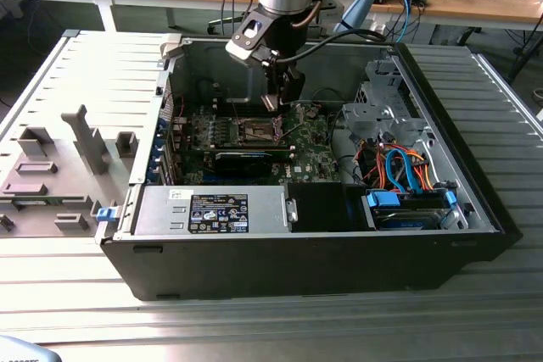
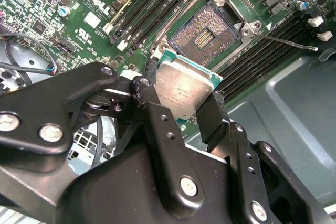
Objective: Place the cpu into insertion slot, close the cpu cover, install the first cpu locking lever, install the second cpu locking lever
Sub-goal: 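Place the cpu into insertion slot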
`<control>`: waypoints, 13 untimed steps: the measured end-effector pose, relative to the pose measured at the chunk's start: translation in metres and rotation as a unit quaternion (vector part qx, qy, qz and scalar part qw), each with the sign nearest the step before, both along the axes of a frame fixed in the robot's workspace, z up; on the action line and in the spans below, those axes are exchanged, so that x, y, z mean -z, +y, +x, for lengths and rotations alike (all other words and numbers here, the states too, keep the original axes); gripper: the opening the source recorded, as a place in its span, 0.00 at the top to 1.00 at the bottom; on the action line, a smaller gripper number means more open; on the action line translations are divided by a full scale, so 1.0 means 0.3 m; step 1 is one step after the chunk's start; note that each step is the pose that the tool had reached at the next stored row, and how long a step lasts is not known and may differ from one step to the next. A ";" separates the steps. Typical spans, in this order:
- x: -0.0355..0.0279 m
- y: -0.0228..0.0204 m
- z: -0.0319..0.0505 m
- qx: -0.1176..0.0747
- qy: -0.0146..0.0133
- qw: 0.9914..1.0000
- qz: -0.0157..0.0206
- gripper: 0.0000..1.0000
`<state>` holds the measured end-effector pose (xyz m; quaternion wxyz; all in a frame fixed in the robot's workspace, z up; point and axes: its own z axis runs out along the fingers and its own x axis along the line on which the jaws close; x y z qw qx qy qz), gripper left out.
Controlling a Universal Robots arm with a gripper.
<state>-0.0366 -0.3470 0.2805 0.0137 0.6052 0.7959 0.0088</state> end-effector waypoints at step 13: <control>0.002 0.000 0.000 0.007 0.000 1.000 0.000 0.45</control>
